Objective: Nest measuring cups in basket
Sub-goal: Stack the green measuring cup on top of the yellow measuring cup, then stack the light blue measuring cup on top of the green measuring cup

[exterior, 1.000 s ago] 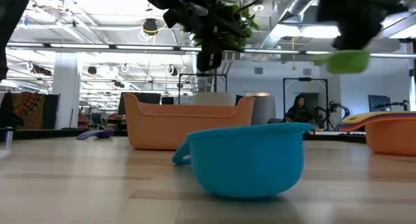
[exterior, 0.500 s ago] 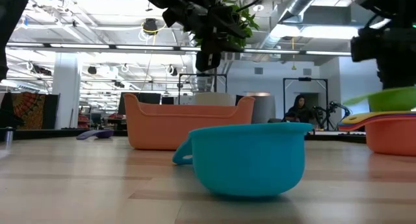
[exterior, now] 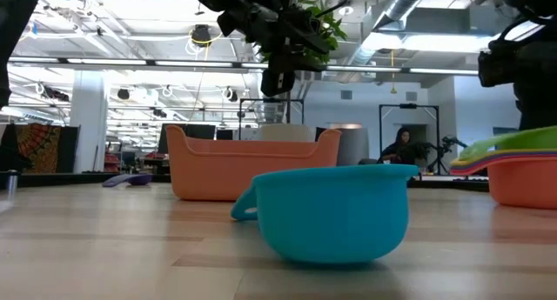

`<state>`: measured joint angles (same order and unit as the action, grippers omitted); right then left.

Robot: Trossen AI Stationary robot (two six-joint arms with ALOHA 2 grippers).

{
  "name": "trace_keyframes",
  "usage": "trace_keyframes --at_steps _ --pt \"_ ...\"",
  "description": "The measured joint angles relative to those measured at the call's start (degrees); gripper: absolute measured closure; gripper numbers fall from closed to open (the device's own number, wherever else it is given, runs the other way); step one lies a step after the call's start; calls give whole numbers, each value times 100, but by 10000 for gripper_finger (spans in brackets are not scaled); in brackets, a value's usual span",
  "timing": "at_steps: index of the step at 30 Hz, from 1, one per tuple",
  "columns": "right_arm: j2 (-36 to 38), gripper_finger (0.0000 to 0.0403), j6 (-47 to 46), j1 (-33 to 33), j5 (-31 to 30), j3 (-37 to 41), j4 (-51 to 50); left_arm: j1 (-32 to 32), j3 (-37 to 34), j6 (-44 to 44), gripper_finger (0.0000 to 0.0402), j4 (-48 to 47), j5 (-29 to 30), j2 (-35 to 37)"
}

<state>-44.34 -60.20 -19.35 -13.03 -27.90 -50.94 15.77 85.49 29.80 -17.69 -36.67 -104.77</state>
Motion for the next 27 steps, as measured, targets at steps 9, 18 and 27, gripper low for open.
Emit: trace_keyframes --at_steps 9,18,27 --pt "7 244 -1065 -60 -30 -2 29 11 0 2 296 -2 0 0" --pt "17 238 -1393 -333 113 -236 -24 11 -2 -84 296 -359 7 56" --pt "13 267 -1478 -516 113 -507 -636 25 0 -350 296 -580 258 334"
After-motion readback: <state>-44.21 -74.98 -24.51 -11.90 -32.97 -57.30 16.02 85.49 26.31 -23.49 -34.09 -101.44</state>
